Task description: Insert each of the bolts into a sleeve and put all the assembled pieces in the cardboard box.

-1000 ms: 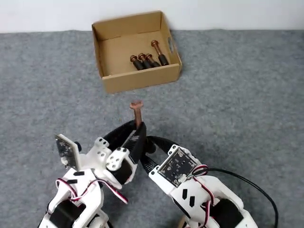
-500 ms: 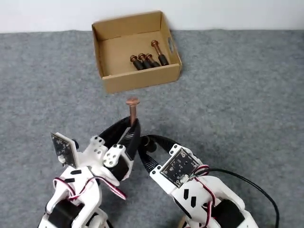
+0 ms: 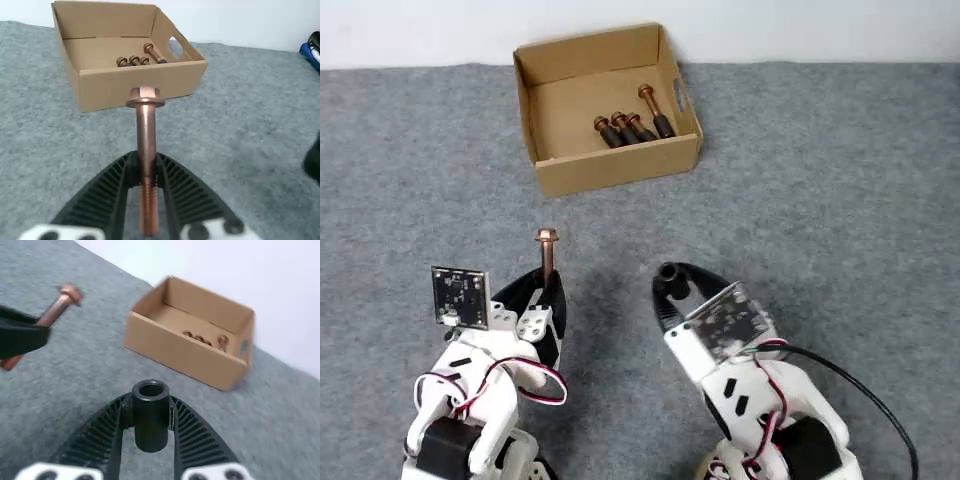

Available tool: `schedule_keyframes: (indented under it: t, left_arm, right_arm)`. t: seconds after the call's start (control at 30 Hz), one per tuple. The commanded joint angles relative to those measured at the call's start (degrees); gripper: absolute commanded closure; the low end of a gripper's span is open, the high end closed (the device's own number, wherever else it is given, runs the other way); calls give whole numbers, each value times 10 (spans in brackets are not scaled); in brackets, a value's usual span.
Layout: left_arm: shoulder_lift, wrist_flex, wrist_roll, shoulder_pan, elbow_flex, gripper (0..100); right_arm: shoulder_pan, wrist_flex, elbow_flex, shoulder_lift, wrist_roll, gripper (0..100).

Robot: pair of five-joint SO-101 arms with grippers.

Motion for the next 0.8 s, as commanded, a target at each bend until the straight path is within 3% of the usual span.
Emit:
schedule_keyframes:
  t: [0.0,0.2,0.43,0.57,0.77]
  left_arm:
    - [70,4,-7,-18,-42,995]
    - [309,38,-7,-33,-196,995]
    - [638,168,-33,-35,-391,995]
    - [788,222,-7,-40,-481,995]
    - [898,168,-49,-75,-545,995]
  right_arm:
    - [50,36,-57,0,-46,991]
    - [117,95,-70,-1,-52,991]
    - [177,105,-71,-6,-53,991]
    - [186,103,-71,-6,-53,991]
    - [186,102,-71,-6,-53,991]
